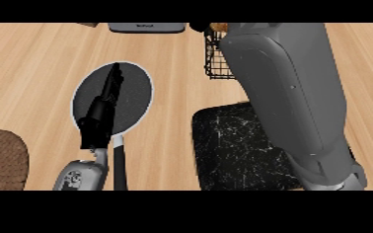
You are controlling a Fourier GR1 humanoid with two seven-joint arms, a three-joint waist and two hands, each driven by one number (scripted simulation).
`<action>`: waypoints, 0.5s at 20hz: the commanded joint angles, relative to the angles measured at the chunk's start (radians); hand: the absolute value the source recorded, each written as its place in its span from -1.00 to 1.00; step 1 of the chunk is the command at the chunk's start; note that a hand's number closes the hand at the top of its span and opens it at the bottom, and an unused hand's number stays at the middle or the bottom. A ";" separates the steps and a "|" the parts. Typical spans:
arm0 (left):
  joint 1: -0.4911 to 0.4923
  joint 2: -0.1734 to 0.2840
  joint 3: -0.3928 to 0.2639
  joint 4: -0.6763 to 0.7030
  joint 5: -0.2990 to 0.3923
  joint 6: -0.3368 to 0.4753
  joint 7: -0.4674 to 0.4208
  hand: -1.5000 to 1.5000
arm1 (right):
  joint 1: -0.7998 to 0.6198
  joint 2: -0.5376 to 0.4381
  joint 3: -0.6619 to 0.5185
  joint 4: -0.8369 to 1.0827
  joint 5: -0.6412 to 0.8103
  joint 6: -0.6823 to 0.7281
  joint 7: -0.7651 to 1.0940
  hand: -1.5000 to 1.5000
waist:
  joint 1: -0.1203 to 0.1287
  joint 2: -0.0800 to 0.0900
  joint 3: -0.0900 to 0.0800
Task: Pick the croissant from the tray and place it in the tiered basket
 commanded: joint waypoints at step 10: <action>-0.010 0.002 0.009 0.002 -0.014 0.000 -0.011 0.00 | -0.034 -0.137 -0.066 0.342 0.105 -0.182 -0.157 1.00 | 0.000 0.003 0.001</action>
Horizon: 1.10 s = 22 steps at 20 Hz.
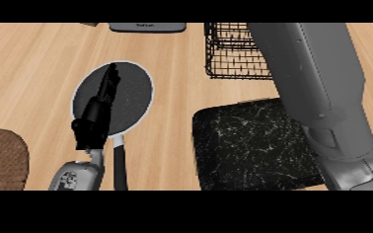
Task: Pick the croissant from the tray and place it in the tiered basket
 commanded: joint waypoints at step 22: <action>0.001 0.019 0.038 -0.012 0.026 -0.031 0.017 0.00 | 0.117 -0.086 -0.314 -0.042 -0.155 -0.517 -0.001 -1.00 | -0.023 -0.008 0.001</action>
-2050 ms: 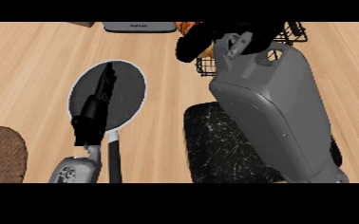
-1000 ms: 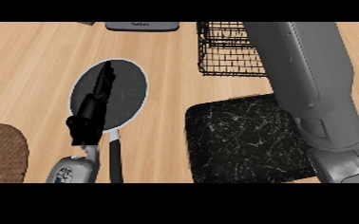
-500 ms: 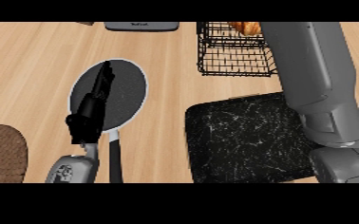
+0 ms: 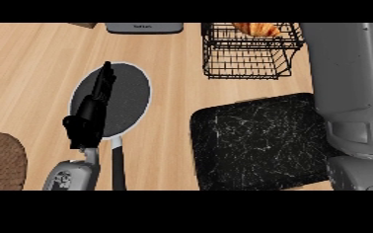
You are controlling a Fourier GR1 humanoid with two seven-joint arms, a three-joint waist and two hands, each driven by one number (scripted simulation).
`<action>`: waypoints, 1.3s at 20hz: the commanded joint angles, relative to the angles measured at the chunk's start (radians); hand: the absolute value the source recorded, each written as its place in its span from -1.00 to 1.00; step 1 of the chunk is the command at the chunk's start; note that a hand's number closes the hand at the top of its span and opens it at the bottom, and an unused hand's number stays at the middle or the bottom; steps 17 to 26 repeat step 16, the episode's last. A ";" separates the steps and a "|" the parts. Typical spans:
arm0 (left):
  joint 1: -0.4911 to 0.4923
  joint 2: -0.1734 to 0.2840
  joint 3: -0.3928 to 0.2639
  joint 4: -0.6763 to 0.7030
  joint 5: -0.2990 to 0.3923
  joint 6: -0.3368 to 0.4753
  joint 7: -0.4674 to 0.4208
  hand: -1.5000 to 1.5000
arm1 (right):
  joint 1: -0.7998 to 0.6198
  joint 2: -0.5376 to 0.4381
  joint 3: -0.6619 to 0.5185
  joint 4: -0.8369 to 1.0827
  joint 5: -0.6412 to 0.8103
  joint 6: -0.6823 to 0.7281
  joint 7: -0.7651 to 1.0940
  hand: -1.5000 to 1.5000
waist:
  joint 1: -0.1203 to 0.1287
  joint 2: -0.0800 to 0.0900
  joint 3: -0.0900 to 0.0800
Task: Pick the croissant from the tray and place it in the tiered basket
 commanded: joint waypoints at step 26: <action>0.087 0.015 0.021 -0.033 -0.003 0.008 -0.044 0.00 | 0.742 -0.067 -0.340 -0.992 -0.477 0.281 0.032 -1.00 | -0.062 -0.016 0.002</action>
